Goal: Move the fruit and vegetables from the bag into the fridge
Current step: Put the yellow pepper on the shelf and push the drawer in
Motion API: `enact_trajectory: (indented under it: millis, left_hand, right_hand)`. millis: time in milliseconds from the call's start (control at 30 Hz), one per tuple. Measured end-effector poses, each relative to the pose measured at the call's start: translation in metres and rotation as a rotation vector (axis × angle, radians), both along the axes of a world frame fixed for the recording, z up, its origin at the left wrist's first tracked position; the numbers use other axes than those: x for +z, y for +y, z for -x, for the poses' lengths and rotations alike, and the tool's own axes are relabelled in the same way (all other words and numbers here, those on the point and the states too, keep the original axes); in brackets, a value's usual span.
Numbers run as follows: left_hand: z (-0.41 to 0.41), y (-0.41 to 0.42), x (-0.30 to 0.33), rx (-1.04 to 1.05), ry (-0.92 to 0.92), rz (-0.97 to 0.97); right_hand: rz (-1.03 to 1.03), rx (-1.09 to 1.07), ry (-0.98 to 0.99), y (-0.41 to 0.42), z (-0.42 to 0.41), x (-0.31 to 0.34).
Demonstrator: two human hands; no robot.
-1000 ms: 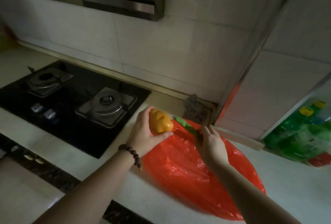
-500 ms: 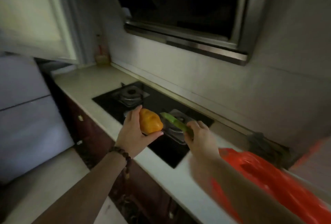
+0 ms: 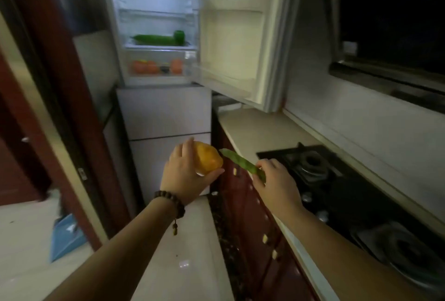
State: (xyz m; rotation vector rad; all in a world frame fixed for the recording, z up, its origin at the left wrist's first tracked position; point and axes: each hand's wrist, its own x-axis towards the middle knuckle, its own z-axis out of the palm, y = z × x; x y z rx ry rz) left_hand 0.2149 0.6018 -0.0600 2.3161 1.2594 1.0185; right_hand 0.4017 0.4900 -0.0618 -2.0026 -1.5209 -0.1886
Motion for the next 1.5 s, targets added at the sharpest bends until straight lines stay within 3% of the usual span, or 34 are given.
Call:
enact_trajectory:
  millis: [267, 633, 1133, 1500]
  left_hand:
    - [-0.004, 0.138, 0.019, 0.232, 0.029, -0.004]
    - [-0.024, 0.298, 0.060, 0.394, 0.010, -0.059]
    - [0.035, 0.552, 0.111, 0.377, -0.029, -0.185]
    - [0.037, 0.722, 0.140, 0.262, -0.068, -0.193]
  right_hand:
    - [-0.075, 0.202, 0.016, 0.179, -0.025, 0.017]
    - [-0.120, 0.367, -0.050, 0.382, -0.059, 0.063]
    - [-0.223, 0.343, -0.227, 0.641, -0.027, 0.116]
    - [-0.206, 0.328, -0.221, 0.820, -0.023, 0.169]
